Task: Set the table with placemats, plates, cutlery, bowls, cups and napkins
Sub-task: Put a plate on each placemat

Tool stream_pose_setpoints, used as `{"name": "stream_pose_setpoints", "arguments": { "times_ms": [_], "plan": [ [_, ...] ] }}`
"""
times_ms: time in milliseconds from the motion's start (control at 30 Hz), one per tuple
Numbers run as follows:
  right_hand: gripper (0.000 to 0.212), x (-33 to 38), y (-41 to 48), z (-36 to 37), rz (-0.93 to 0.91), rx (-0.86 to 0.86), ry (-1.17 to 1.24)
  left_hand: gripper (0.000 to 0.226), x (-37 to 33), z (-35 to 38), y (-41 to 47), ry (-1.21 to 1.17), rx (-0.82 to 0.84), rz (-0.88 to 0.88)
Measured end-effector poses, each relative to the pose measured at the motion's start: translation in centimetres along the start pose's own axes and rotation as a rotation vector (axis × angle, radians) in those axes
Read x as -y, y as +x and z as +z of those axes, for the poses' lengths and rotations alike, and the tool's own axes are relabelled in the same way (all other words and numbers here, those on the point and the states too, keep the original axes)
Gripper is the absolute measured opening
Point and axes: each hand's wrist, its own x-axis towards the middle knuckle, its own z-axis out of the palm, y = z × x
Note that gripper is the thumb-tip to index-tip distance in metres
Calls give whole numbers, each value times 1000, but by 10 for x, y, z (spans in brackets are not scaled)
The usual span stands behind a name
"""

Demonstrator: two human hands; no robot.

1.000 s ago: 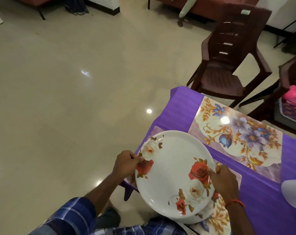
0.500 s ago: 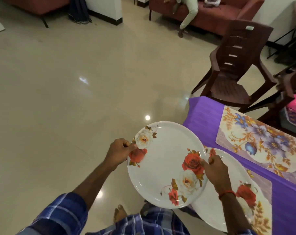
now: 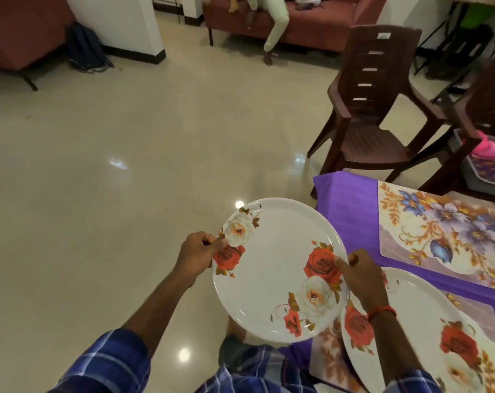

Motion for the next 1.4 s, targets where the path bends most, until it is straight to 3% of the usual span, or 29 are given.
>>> {"name": "stream_pose_setpoints", "arguments": {
  "times_ms": [533, 1000, 1400],
  "plan": [
    [29, 104, 75, 28, 70, -98, 238, 31, -96, -29, 156, -94, 121, -18],
    [38, 186, 139, 53, 280, -371, 314, 32, -205, -21, 323, -11, 401, 69],
    [35, 197, 172, 42, 444, -525, 660, 37, -282, 46, 401, 66, 606, 87]
  ]
}}
